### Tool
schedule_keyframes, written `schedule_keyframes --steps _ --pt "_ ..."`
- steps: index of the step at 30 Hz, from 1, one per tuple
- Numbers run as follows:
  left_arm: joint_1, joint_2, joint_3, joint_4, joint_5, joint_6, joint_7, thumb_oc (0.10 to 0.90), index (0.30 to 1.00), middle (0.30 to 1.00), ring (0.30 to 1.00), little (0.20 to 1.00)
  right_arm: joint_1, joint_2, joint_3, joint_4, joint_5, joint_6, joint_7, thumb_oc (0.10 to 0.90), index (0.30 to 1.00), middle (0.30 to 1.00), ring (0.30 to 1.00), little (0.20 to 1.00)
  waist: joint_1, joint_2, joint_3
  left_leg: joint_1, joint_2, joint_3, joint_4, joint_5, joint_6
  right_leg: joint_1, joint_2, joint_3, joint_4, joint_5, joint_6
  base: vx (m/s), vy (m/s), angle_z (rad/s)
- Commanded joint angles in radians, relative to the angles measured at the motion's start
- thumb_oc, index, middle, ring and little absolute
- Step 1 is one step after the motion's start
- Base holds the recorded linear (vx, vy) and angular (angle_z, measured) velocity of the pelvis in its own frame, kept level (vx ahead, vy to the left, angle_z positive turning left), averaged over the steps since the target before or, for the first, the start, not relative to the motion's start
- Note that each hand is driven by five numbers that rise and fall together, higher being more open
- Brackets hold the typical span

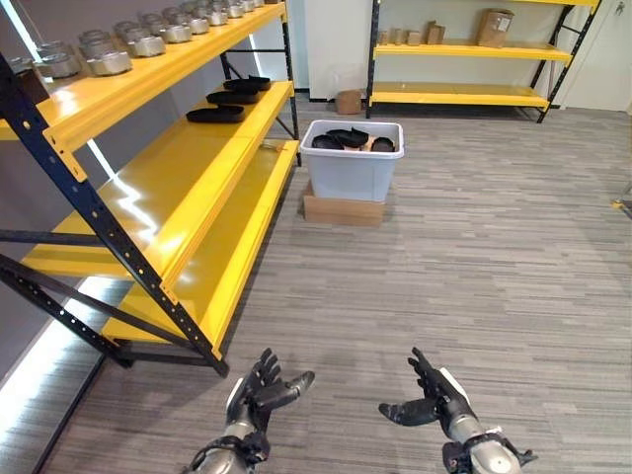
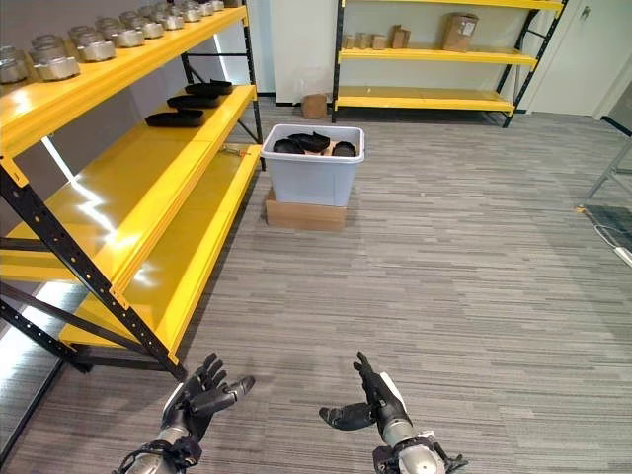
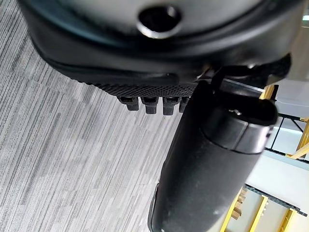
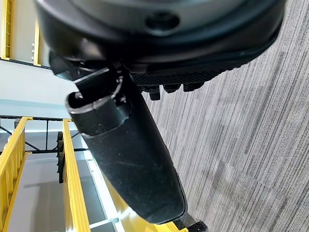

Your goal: Move parts from the plastic box to the shelf.

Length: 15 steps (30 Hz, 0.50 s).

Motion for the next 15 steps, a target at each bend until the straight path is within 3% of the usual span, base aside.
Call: schedule_keyframes --steps 1,15 --pt "-0.091 0.018 0.026 -0.055 0.003 -0.091 -0.027 0.900 1.000 1.000 1.000 1.000 -0.091 0.000 -0.017 -0.122 -0.007 -0.090 0.001 0.900 1.000 1.000 1.000 1.000 0.001 -0.016 -0.003 0.020 -0.070 0.003 -0.004 -0.002 0.046 -0.004 0.058 -0.012 0.014 0.017 -0.062 0.00 0.000 0.00" --pt "-0.091 0.018 0.035 -0.048 0.002 -0.091 -0.018 0.900 1.000 1.000 1.000 1.000 -0.082 -0.001 -0.024 -0.125 -0.011 -0.088 -0.004 0.900 1.000 1.000 1.000 1.000 -0.003 -0.015 -0.004 0.022 -0.072 0.003 -0.004 -0.006 0.046 -0.004 0.059 -0.012 0.013 0.016 -0.064 0.00 0.000 0.00"
